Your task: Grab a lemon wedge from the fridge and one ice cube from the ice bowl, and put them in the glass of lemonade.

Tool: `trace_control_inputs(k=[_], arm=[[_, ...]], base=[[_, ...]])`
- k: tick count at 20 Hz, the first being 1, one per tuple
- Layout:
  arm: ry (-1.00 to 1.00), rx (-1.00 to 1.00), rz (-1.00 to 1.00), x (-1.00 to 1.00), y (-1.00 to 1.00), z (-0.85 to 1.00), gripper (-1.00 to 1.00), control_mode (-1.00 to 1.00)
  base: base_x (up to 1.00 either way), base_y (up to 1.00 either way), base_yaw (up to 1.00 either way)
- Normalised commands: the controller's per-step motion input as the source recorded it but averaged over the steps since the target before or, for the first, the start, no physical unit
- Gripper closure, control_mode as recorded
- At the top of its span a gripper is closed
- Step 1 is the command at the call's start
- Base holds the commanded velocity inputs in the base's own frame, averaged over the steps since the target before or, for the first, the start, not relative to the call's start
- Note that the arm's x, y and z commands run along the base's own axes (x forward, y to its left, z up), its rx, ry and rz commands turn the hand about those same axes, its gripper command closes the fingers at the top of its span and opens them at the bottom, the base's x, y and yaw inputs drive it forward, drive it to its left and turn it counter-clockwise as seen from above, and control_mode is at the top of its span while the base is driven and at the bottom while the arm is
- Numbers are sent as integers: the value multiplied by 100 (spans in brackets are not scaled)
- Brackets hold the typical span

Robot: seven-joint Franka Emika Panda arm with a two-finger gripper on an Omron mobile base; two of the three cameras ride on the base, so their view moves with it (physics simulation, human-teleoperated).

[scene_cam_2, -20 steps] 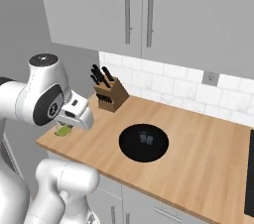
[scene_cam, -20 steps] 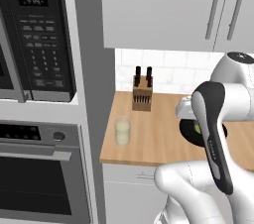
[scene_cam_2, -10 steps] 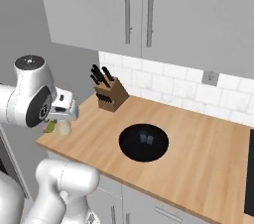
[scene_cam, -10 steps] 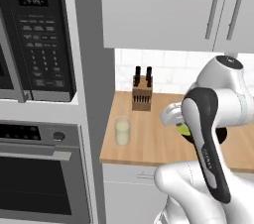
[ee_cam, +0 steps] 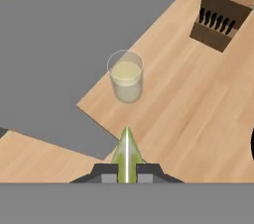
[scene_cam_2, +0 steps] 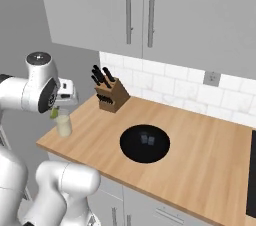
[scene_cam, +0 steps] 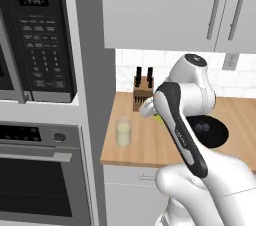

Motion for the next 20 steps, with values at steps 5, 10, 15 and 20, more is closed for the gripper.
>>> trace_control_inputs(k=[5, 10, 15, 20], arm=[[4, 0, 8, 43, 23, -18, 100, -100], [0, -3, 1, 18, 7, -13, 100, -100], [0, 0, 0, 19, 0, -6, 100, -100], [0, 0, 0, 16, 2, 0, 100, -100]], base=[[0, 0, 0], [0, 0, 0], [0, 0, 0], [0, 0, 0]])
